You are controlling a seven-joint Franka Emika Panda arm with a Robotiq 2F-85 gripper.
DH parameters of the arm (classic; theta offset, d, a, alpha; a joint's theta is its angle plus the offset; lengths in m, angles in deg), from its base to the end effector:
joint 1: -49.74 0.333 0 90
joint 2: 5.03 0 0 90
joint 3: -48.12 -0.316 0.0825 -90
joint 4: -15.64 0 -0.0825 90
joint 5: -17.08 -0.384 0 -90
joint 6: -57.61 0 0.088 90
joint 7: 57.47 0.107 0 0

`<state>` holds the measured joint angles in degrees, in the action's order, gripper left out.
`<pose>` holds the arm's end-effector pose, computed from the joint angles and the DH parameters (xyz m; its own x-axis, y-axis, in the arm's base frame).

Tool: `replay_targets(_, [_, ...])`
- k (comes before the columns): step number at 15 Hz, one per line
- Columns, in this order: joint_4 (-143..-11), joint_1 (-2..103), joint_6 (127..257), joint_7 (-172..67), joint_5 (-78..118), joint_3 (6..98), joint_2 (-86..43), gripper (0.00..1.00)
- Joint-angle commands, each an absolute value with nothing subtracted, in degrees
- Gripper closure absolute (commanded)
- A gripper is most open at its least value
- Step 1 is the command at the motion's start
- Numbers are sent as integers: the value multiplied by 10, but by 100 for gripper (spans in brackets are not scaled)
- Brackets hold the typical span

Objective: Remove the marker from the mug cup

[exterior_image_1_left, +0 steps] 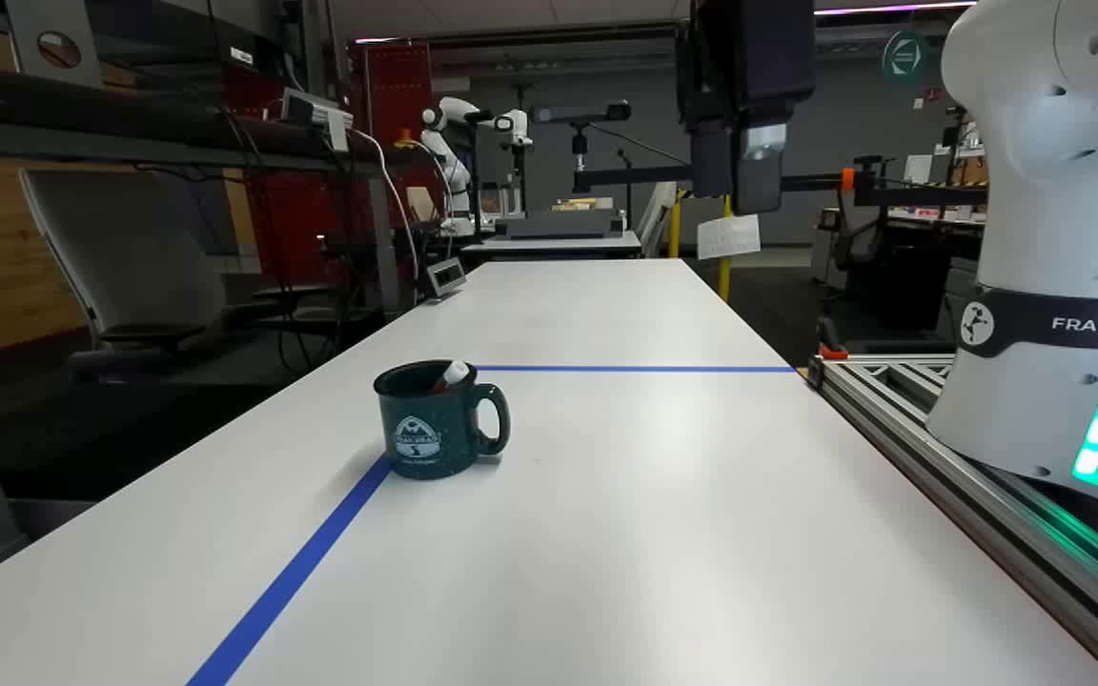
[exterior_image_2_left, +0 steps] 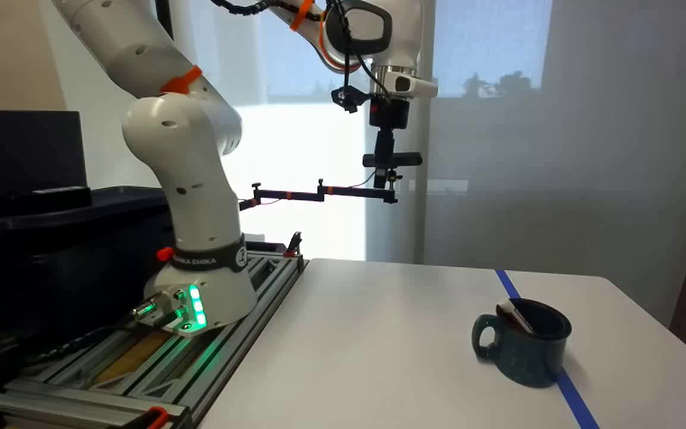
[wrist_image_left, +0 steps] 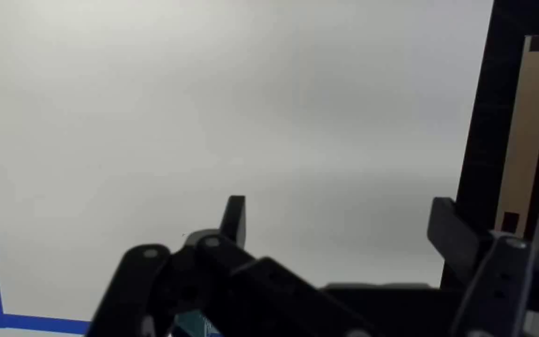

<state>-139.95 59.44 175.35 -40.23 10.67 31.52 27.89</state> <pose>0.3102 0.1517 0.3832 0.9962 0.0448 -0.0752 0.0514 -0.9947 0.0889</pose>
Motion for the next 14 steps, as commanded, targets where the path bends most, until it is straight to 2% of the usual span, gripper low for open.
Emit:
replay_targets(1, [-1399,600,1753,-399,110,321,278,0])
replay_targets(8, [-1399,600,1753,-399,110,321,278,0])
replay_targets(14, [-1342,561,1746,-350,110,338,207,0])
